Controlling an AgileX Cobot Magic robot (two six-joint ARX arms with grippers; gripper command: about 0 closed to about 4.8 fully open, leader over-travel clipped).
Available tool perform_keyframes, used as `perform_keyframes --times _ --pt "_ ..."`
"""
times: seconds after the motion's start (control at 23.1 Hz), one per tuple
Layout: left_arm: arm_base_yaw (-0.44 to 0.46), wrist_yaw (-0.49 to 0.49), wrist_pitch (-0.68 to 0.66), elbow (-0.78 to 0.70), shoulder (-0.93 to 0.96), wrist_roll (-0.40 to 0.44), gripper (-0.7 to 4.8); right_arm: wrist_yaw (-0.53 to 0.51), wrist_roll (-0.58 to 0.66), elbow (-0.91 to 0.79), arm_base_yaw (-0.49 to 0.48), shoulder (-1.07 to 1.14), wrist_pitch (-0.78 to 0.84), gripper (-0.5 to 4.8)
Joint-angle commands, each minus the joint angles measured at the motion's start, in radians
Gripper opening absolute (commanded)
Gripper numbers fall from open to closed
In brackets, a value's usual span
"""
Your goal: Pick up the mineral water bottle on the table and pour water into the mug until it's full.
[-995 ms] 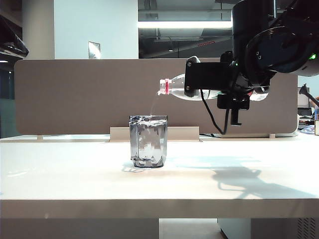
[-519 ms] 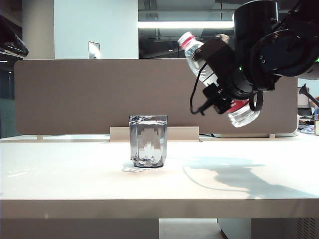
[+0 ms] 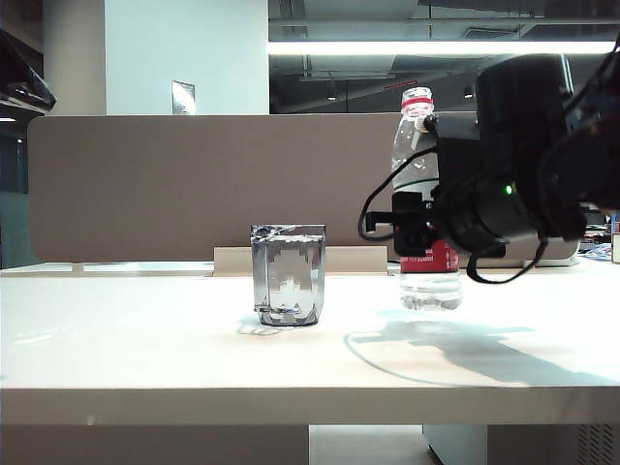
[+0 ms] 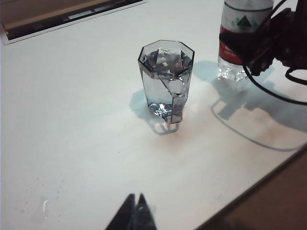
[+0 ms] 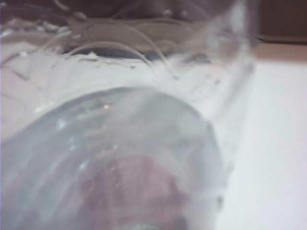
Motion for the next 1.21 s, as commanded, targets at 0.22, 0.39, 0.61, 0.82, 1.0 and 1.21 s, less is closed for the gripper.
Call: perform_keyframes --times 0.22,0.39,0.61,0.82,1.0,1.21 --pt "-0.001 0.003 0.013 0.003 -0.001 0.003 -0.05 -0.038 0.005 -0.005 0.002 0.080 0.148 2.11" --pt "-0.001 0.003 0.013 0.003 -0.001 0.003 -0.05 -0.037 0.005 -0.006 0.002 0.104 0.163 2.11" --pt "-0.001 0.003 0.013 0.003 -0.001 0.003 -0.05 -0.064 -0.006 -0.012 0.002 0.105 0.164 2.96" --pt "-0.001 0.003 0.013 0.003 -0.001 0.003 -0.05 -0.085 -0.007 -0.026 0.002 0.102 0.165 4.79" --pt "-0.001 0.003 0.013 0.003 -0.001 0.003 -0.05 -0.082 -0.032 -0.060 0.002 0.090 0.169 4.79" --pt "-0.001 0.003 0.013 0.003 -0.001 0.003 -0.05 -0.080 -0.099 -0.151 0.002 0.006 0.180 4.79"
